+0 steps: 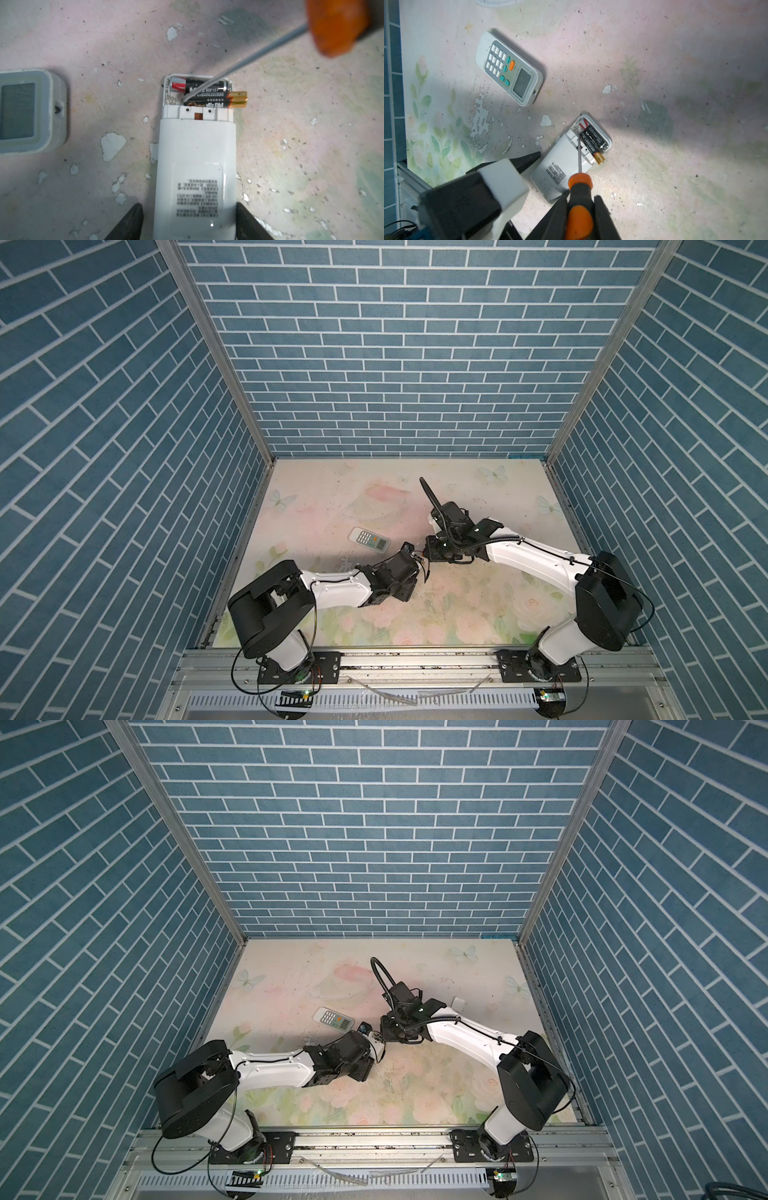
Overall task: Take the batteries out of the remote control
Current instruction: 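Flick the loosened battery onto the table beside the remote with the screwdriver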
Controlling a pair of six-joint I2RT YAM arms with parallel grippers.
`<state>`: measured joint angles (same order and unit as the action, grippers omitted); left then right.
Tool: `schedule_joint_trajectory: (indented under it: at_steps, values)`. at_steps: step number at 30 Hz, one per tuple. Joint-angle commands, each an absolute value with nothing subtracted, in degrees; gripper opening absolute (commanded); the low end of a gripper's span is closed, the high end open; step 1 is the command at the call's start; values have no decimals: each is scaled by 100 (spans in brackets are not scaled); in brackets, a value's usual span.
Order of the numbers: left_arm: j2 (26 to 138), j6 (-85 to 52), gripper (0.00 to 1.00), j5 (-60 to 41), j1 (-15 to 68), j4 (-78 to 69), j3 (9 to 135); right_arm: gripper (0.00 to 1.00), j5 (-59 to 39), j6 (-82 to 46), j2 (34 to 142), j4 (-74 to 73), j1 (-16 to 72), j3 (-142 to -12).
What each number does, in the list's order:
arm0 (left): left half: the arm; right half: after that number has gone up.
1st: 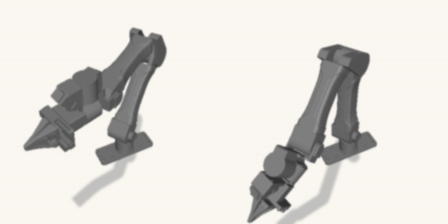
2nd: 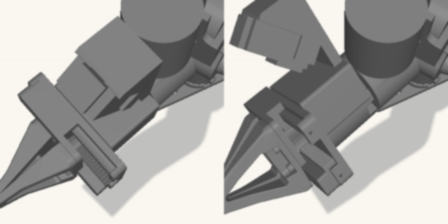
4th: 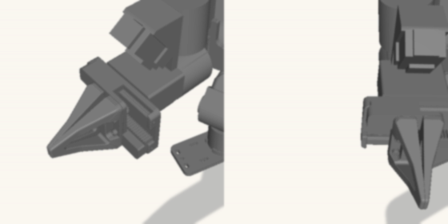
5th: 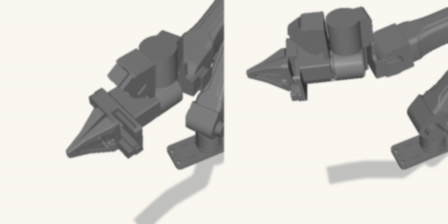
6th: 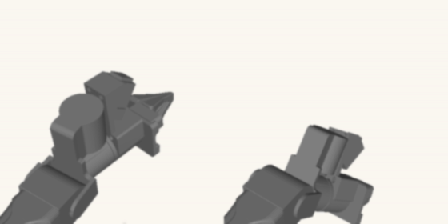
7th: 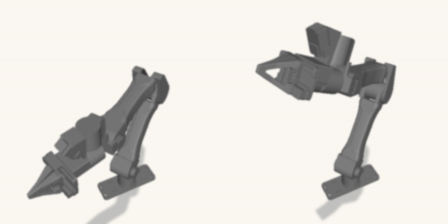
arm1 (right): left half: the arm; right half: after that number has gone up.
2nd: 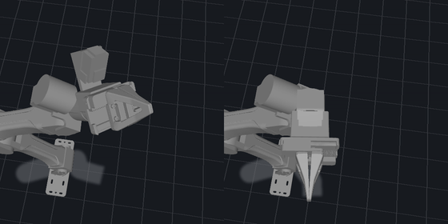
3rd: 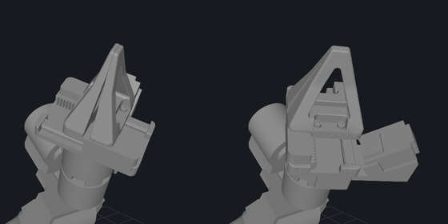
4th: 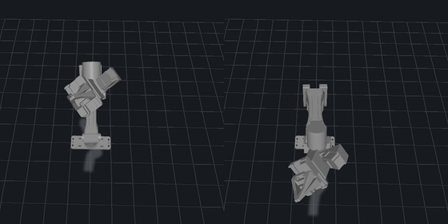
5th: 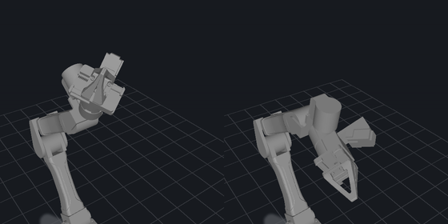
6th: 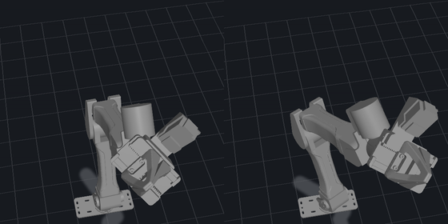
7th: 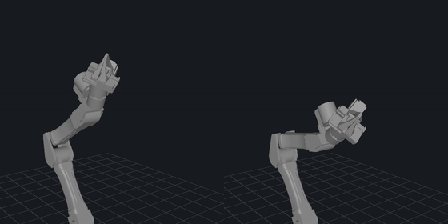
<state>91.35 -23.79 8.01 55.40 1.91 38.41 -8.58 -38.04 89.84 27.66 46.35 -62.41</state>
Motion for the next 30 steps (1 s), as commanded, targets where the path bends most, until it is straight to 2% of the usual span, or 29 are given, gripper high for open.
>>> schedule_joint_trajectory:
  at_steps: [1,30]
  values:
    - [9701,-2619,69,206,5492,1457,3338,0,-727,-3573,8992,3139,4649,-6562]
    - [9879,-2738,66,211,5440,1415,3375,0,-352,-3801,8127,3735,4781,-6159]
